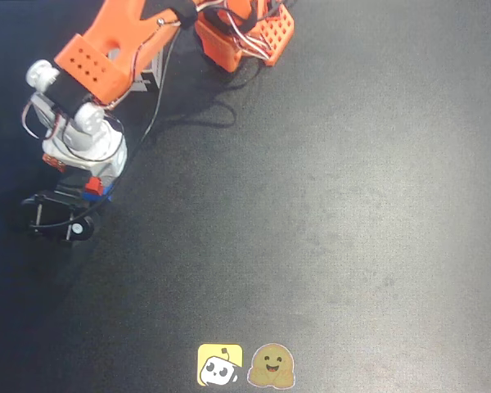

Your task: Put the red cube on top of the blue cube.

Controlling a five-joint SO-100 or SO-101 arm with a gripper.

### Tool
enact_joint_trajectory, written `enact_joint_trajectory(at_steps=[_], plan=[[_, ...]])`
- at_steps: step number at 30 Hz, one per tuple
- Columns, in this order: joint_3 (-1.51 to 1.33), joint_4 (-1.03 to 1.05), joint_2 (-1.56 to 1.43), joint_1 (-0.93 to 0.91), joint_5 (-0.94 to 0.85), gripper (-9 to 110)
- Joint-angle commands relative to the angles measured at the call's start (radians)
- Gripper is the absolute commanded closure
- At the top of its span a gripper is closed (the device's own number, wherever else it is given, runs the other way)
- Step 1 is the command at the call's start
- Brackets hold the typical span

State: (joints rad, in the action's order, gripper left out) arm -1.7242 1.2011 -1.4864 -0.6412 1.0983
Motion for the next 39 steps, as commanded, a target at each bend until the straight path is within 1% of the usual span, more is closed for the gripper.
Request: enact_joint_trajectory(at_steps=[1,13,16,32,39], plan=[[0.054,-0.014,-0.006,0.000,0.012,90],[0.051,-0.014,0.002,-0.006,0.021,87],[0.051,-0.014,0.003,-0.008,0.021,85],[0.061,0.011,-0.006,-0.021,0.023,84],[0.104,0.067,-0.009,-0.018,0.029,84]])
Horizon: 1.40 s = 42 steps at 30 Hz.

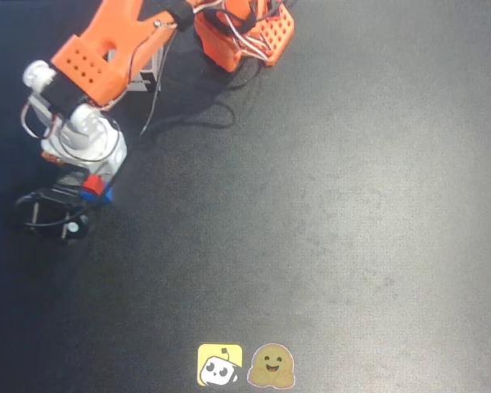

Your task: Put the red cube on top of the blue cube.

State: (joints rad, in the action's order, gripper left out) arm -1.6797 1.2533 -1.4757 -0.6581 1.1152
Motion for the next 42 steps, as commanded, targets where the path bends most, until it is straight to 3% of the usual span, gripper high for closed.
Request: enact_joint_trajectory(at_steps=[1,25,42], plan=[[0.060,0.018,-0.020,0.000,0.018,84],[0.273,0.275,-0.101,0.011,0.002,83],[-0.086,0.245,-0.609,0.167,0.126,94]])
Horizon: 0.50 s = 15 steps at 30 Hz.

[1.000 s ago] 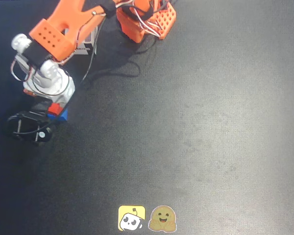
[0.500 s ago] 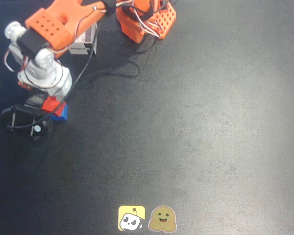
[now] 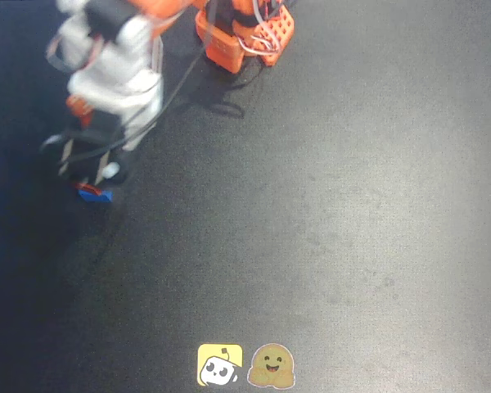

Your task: Put the red cube on top of the blue cube.

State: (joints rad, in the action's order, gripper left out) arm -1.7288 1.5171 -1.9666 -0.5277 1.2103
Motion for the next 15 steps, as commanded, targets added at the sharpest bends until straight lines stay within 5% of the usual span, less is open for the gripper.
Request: enact_joint_trajectory(at_steps=[1,15], plan=[[-0.064,-0.025,-0.147,0.049,0.038,95],[-0.491,-0.149,-0.595,0.268,0.156,101]])
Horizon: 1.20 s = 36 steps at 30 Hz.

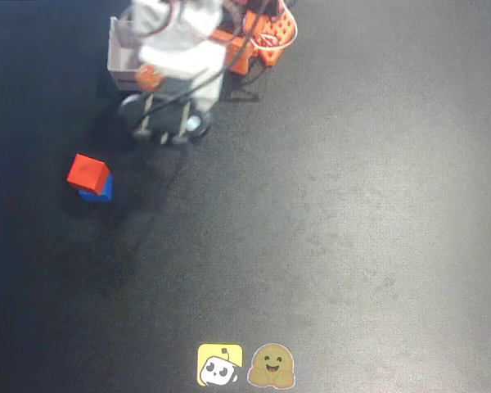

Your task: Put the red cube on top of the blue cube.

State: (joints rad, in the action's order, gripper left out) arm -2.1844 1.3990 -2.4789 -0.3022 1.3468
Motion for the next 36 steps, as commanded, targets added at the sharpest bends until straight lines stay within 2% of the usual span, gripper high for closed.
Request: enact_joint_trajectory(at_steps=[1,9,19,29,36], plan=[[-0.057,-0.040,-0.095,0.054,0.023,101],[-0.198,-0.112,-0.183,0.137,0.061,101],[-0.548,-0.147,-0.612,0.249,0.179,101],[-0.689,-0.244,-0.614,0.278,0.204,101],[-0.689,-0.216,-0.614,0.284,0.207,101]])
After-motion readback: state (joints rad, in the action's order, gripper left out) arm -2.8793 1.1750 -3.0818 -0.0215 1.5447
